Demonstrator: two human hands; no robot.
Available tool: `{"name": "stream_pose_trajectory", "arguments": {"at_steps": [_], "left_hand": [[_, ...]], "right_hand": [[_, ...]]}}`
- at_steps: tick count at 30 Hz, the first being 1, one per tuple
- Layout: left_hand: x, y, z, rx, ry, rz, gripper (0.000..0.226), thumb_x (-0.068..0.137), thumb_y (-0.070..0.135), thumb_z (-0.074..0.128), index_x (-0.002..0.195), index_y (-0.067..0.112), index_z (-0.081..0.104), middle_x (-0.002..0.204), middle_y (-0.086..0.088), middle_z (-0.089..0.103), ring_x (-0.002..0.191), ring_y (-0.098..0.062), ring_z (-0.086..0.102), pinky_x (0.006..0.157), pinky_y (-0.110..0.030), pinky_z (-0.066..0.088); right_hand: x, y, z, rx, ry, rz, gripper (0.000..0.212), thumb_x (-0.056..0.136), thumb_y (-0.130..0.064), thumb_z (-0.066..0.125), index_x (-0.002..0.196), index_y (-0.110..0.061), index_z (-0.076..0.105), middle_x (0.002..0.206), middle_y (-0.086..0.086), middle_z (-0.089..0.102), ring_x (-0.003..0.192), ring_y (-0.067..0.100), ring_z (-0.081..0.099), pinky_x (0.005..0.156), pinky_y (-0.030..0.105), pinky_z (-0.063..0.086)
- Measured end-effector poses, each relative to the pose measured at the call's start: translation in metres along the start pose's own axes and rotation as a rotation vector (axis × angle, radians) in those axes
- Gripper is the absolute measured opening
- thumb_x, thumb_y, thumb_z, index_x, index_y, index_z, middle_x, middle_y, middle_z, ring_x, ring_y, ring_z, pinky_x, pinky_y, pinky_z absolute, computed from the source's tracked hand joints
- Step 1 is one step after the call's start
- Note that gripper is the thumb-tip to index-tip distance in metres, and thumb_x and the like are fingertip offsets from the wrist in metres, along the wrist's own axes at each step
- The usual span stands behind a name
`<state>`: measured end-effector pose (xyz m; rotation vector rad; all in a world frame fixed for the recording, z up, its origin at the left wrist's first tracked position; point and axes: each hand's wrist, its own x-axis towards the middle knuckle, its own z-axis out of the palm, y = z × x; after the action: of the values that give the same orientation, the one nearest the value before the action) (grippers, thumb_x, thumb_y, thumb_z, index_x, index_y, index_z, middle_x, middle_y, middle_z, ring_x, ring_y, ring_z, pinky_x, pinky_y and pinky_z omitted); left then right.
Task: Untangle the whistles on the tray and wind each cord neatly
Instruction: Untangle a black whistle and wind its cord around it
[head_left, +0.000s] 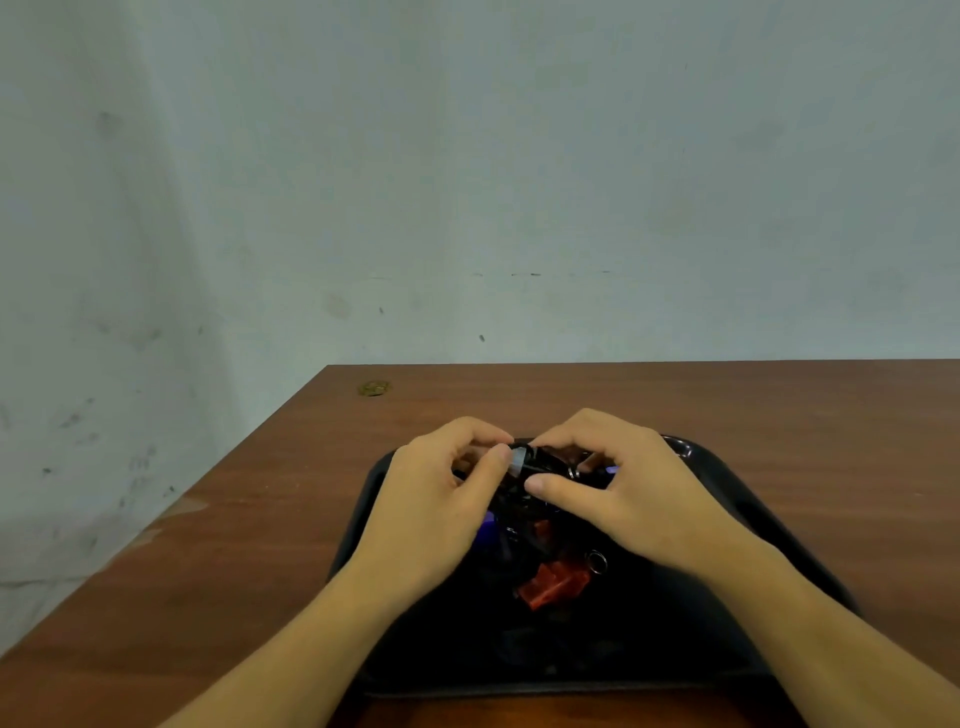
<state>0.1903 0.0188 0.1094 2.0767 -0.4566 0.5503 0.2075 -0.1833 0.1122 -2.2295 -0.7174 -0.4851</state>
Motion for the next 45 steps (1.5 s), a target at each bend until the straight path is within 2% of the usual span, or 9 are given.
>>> {"name": "stream_pose_trajectory", "arguments": {"at_steps": [8,12,15,18,22,25,35,39,45], "left_hand": [[0.0,-0.006,0.0,0.102,0.054,-0.033,0.017,0.095,0.014,0.061,0.102,0.027,0.071,0.081,0.019,0.069,0.077,0.001,0.063,0.066,-0.011,0.046],[-0.003,0.004,0.0,0.053,0.06,0.066,0.02,0.096,0.026,0.058,0.112,0.034,0.067,0.098,0.017,0.067,0.093,-0.006,0.062,0.073,-0.021,0.051],[-0.005,0.01,0.002,-0.086,-0.006,0.052,0.011,0.098,0.032,0.06,0.1,0.033,0.07,0.087,0.007,0.071,0.079,-0.013,0.066,0.069,-0.036,0.053],[-0.006,0.01,0.002,-0.141,-0.03,0.038,0.012,0.097,0.019,0.061,0.097,0.025,0.071,0.079,0.001,0.072,0.07,-0.016,0.065,0.064,-0.041,0.055],[0.003,0.011,-0.007,-0.449,0.124,-0.123,0.012,0.096,0.006,0.059,0.096,0.008,0.071,0.071,-0.007,0.07,0.058,-0.014,0.057,0.053,-0.023,0.05],[0.007,0.008,-0.015,-0.622,0.2,-0.23,0.012,0.096,0.01,0.059,0.095,0.006,0.071,0.073,-0.009,0.069,0.061,-0.015,0.055,0.055,-0.027,0.049],[0.019,0.001,-0.039,-0.977,0.349,-0.396,0.015,0.097,0.01,0.055,0.09,0.006,0.068,0.075,-0.009,0.065,0.061,-0.014,0.052,0.051,-0.025,0.047],[0.023,-0.004,-0.048,-1.086,0.419,-0.418,0.016,0.098,0.01,0.053,0.088,0.006,0.065,0.075,-0.007,0.065,0.061,-0.013,0.05,0.047,-0.022,0.046],[0.023,-0.01,-0.057,-1.105,0.476,-0.411,0.015,0.1,0.013,0.052,0.09,0.007,0.062,0.074,-0.004,0.066,0.06,-0.012,0.05,0.046,-0.021,0.045]], "right_hand": [[-0.005,0.0,-0.005,0.039,0.08,0.0,0.018,0.082,-0.047,0.069,0.1,-0.042,0.07,0.101,-0.022,0.066,0.1,0.002,0.062,0.087,0.03,0.052],[-0.004,0.0,-0.007,-0.045,0.15,-0.073,0.021,0.08,-0.049,0.07,0.1,-0.04,0.068,0.102,-0.023,0.061,0.105,0.004,0.056,0.091,0.028,0.046],[-0.002,-0.004,-0.005,-0.06,0.133,-0.164,0.023,0.081,-0.049,0.07,0.1,-0.037,0.068,0.102,-0.022,0.062,0.105,0.008,0.058,0.089,0.029,0.048],[-0.004,-0.006,-0.002,0.006,0.086,-0.153,0.025,0.083,-0.045,0.073,0.104,-0.037,0.064,0.104,-0.02,0.064,0.102,0.007,0.063,0.085,0.027,0.052],[-0.007,-0.003,-0.002,0.05,-0.172,0.069,0.055,0.077,-0.058,0.073,0.125,-0.054,0.046,0.116,-0.03,0.06,0.112,-0.009,0.057,0.095,0.018,0.047],[-0.008,0.004,0.003,-0.074,-0.26,0.062,0.036,0.087,-0.054,0.067,0.121,-0.048,0.057,0.113,-0.032,0.063,0.112,-0.012,0.055,0.099,0.022,0.047],[-0.006,0.023,-0.021,-0.411,-0.155,0.217,0.02,0.102,-0.04,0.046,0.097,-0.044,0.065,0.095,-0.026,0.063,0.095,0.0,0.058,0.078,0.015,0.044],[-0.005,0.03,-0.025,-0.492,-0.013,0.282,0.02,0.099,-0.03,0.051,0.099,-0.034,0.07,0.101,-0.018,0.065,0.1,0.014,0.059,0.081,0.032,0.048],[-0.005,0.031,-0.036,-0.093,0.323,0.479,0.015,0.097,-0.024,0.06,0.097,-0.026,0.074,0.102,-0.012,0.069,0.099,0.015,0.063,0.081,0.033,0.046]]}}
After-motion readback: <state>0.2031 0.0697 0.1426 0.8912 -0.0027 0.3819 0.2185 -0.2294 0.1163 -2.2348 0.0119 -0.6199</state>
